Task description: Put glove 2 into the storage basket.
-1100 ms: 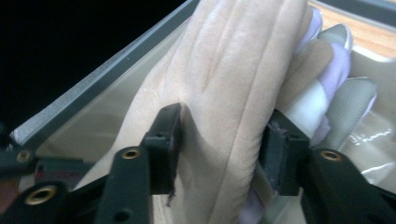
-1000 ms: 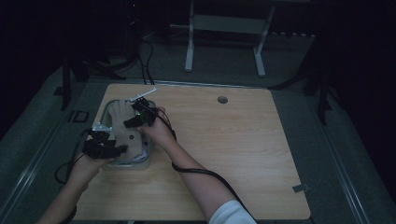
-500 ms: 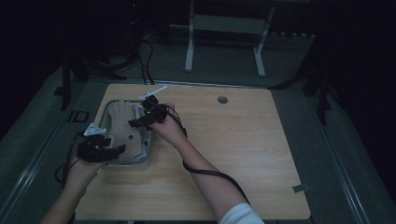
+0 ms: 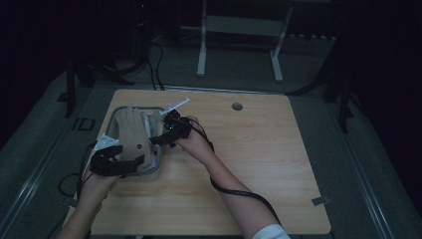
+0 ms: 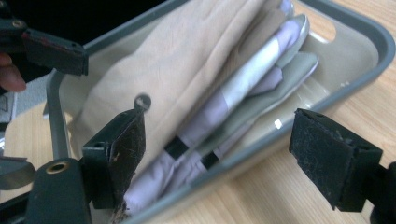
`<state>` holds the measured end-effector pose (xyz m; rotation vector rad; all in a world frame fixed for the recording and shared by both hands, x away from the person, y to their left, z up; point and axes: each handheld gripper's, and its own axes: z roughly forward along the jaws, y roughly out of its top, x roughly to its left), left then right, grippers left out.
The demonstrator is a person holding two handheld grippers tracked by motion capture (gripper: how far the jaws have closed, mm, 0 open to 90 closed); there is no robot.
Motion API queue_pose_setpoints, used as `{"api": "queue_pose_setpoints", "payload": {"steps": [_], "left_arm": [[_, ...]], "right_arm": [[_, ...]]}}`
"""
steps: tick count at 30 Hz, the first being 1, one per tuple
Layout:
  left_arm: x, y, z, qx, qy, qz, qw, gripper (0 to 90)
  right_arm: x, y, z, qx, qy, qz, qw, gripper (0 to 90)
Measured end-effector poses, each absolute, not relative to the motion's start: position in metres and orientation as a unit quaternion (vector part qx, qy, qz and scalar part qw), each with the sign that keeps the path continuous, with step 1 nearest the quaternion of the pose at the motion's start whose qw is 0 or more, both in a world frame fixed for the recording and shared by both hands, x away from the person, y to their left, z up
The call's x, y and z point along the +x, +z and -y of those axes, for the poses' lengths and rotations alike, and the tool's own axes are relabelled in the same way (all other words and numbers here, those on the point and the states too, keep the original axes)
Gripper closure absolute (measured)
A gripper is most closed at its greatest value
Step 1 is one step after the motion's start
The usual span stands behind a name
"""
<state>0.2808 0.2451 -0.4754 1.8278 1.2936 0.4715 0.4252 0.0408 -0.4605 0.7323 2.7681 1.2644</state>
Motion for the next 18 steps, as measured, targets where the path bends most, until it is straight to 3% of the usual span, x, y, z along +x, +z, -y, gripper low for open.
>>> {"api": "queue_pose_setpoints", "payload": {"steps": [18], "left_arm": [[0.264,-0.475,-0.204,0.751,0.172,-0.466,0.436,11.0]], "right_arm": [[0.404,-0.472,0.001,0.216,0.405,-0.888,0.017,18.4]]}}
